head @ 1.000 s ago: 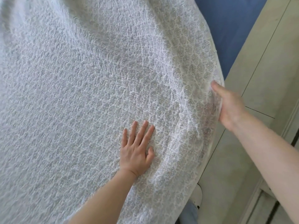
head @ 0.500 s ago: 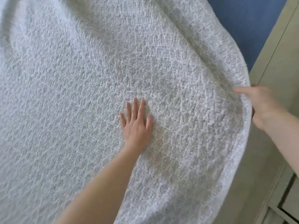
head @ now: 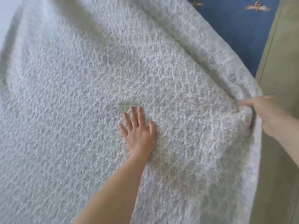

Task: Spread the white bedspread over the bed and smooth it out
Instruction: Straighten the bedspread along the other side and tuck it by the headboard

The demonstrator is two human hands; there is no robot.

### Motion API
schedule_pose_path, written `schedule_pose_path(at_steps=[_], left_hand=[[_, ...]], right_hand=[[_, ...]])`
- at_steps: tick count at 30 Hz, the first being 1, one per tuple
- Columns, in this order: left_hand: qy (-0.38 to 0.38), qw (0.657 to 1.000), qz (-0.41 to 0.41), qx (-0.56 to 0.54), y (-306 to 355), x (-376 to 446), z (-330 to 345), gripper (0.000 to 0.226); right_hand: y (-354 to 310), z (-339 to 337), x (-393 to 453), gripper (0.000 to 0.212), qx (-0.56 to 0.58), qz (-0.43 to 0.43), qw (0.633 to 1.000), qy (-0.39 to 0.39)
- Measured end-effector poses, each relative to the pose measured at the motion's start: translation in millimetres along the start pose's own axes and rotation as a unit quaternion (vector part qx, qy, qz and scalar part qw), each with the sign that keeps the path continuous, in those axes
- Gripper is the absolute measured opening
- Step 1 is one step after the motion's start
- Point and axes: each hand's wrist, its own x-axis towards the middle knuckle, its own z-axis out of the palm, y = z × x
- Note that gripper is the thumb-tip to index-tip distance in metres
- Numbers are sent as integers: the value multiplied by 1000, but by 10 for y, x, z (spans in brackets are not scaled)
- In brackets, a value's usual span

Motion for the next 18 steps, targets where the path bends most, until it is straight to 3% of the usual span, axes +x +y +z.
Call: schedule_pose_path(at_steps=[3, 6, 7, 8, 10, 11, 12, 15, 18], left_hand=[[4, 1000, 2, 3, 2, 5, 20, 64], [8, 1000, 8, 6, -23, 9, 24, 64], [11, 1000, 10, 8, -23, 14, 38, 65], [16, 1000, 11, 12, -41, 24, 49, 66], [23, 1000, 8, 11, -67, 33, 76, 67], [24, 1000, 9, 11, -56, 40, 82, 67], [27, 999, 11, 12, -46, 35, 85, 67], [32, 999, 16, 4, -64, 34, 76, 66], [34, 999, 19, 2, -89, 39, 65, 66]], right_hand=[[-601, 464, -390, 53, 9, -9, 995, -98], [-784, 582, -493, 20, 25, -72, 995, -63], [-711, 464, -425, 22, 53, -88, 994, -21], [-591, 325, -365, 42, 71, -82, 994, 28], [-139, -36, 9, 110, 39, -54, 994, 86], [0, -128, 118, 126, 11, -38, 994, 101], [-4, -96, 62, 125, 5, -25, 996, 87], [-319, 77, -99, 94, -2, 6, 998, 55], [-648, 171, -148, 93, 36, -24, 999, -13]])
